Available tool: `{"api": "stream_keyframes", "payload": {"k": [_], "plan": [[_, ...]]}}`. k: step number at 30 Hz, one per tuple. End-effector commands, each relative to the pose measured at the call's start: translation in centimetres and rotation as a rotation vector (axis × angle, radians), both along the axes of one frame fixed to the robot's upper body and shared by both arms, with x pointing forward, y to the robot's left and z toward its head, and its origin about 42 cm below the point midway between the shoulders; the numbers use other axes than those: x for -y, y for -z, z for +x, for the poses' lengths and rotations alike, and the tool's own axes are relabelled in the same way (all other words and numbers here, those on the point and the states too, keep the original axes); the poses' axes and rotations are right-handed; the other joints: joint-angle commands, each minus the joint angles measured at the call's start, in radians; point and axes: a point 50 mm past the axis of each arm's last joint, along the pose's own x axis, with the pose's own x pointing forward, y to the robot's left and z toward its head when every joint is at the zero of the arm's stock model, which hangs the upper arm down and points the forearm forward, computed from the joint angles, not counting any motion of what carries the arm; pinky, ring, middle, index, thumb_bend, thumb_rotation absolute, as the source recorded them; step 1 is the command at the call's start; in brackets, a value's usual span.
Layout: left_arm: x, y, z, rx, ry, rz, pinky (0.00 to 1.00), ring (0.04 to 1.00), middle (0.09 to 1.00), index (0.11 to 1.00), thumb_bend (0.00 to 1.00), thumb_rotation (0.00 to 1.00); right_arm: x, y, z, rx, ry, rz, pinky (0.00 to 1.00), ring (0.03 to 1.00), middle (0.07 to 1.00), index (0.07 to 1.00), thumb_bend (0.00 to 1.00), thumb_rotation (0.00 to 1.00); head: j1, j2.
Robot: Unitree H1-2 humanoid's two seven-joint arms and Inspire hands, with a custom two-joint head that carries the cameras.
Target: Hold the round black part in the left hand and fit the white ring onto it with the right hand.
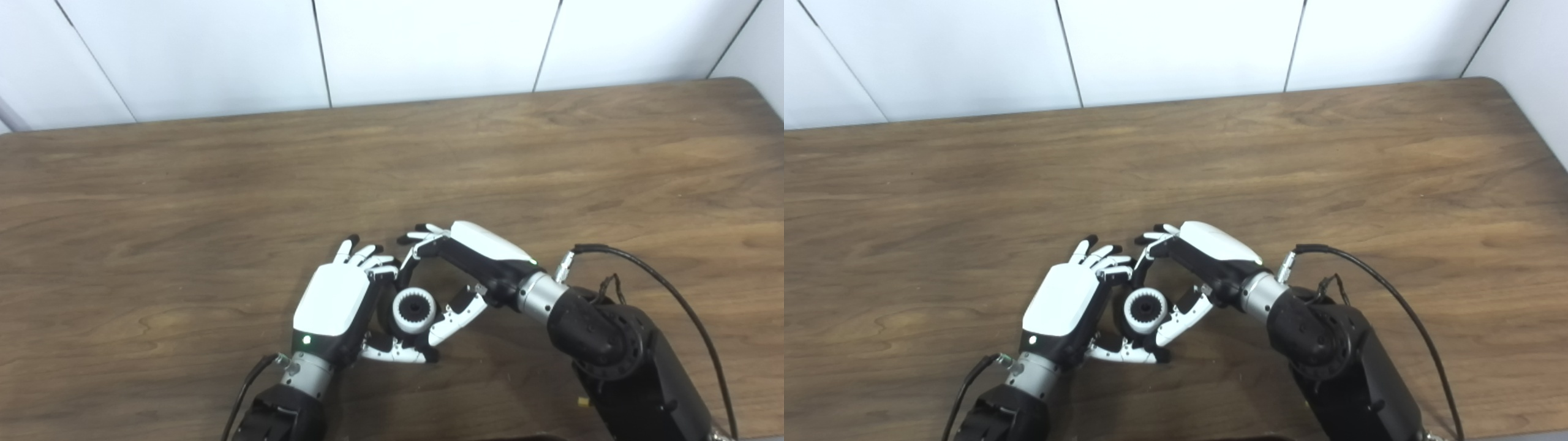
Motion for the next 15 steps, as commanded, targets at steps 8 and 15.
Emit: {"api": "stream_keyframes", "payload": {"k": [8, 15], "plan": [[0.1, 0.2, 0.3, -0.01, -0.008, 0.012, 1.0, 0.894, 0.784, 0.484, 0.52, 0.05, 0.6, -2.1, 0.5, 0.092, 0.014, 0.02, 0.98, 0.998, 0.936, 0.714, 1.0, 0.25, -0.001, 0.002], [-0.1, 0.3, 0.5, -0.007, -0.014, 0.013, 1.0, 0.895, 0.782, 0.484, 0.52, 0.05, 2.2, -3.5, 0.8, 0.128, 0.048, 0.004, 0.95, 0.979, 0.923, 0.728, 1.0, 0.24, -0.001, 0.0]]}}
